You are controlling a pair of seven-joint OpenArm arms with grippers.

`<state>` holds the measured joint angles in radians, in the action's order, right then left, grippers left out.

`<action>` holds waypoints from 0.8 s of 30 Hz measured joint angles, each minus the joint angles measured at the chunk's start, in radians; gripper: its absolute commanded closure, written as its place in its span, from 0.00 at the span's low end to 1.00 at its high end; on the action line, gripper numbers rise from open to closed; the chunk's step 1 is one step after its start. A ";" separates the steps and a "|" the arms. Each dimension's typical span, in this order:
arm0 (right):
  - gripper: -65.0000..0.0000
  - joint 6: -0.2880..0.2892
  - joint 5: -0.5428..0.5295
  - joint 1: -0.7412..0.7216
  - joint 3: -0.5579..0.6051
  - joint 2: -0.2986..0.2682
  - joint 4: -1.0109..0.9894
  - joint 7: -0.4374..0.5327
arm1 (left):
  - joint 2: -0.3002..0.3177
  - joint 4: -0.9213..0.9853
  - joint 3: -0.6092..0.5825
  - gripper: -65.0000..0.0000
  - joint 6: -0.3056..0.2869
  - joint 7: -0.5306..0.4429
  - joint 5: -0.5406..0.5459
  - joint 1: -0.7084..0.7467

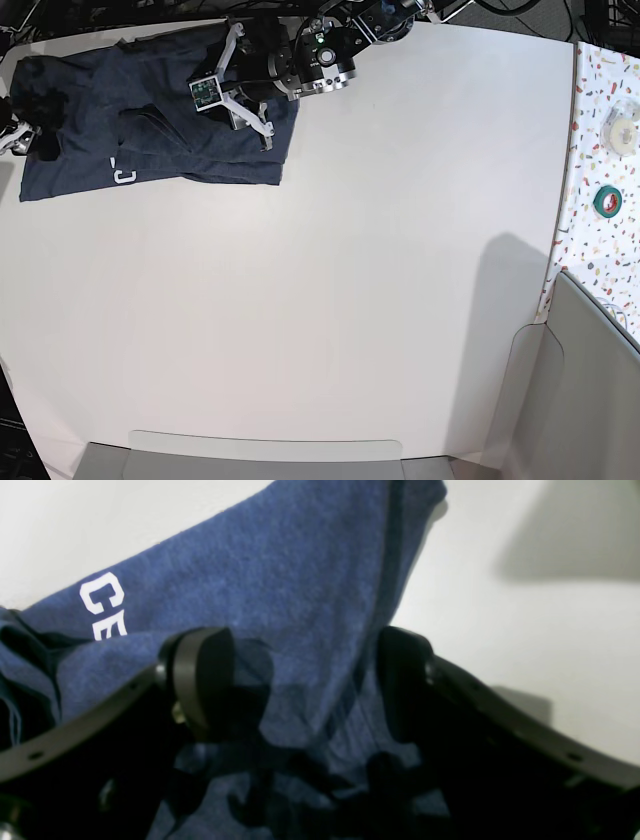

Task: Layout the t-shirt on the table in an organized manner, then fold the t-shirt properly
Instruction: 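Grasp the folded shirt edge with the left gripper beside the right gripper, then lift the shirt with both grippers and fold it over onto itself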

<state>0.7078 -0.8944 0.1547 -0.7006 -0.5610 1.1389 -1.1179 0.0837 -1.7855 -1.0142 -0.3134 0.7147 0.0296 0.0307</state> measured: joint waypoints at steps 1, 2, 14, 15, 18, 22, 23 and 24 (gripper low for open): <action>0.35 0.000 -0.002 0.001 0.000 0.000 0.000 0.000 | 0.000 0.000 0.000 0.62 0.000 0.000 0.000 0.000; 0.40 0.000 -0.002 0.003 0.000 0.000 0.000 0.001 | 0.000 0.000 0.000 0.62 0.000 0.000 0.000 0.000; 1.00 0.000 0.006 -0.006 0.063 -0.004 0.000 -0.015 | -0.003 -0.111 0.093 0.62 -0.007 0.007 0.008 0.017; 1.00 0.000 0.006 -0.010 0.063 -0.002 0.000 -0.020 | -0.004 -0.137 0.134 0.62 -0.004 0.006 0.008 0.027; 1.00 0.000 0.006 -0.019 0.064 0.005 0.000 -0.025 | -0.002 -0.188 0.252 0.63 0.004 0.081 0.000 0.064; 1.00 0.000 0.038 -0.010 0.066 0.023 0.068 -0.035 | -0.003 -0.189 0.390 0.77 -0.001 0.284 0.007 0.106; 1.00 -0.001 0.049 -0.009 0.069 0.029 0.096 -0.049 | -0.004 -0.184 0.417 0.81 0.000 0.343 0.008 0.110; 1.00 -0.002 0.071 -0.003 0.074 0.039 0.135 -0.069 | -0.006 -0.180 0.451 0.86 -0.002 0.421 0.007 0.113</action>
<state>0.7063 -0.8230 0.1516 -0.6266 -0.5220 1.2739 -1.1866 0.0780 -1.9659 -0.5632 -0.3149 1.1358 0.0368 0.1436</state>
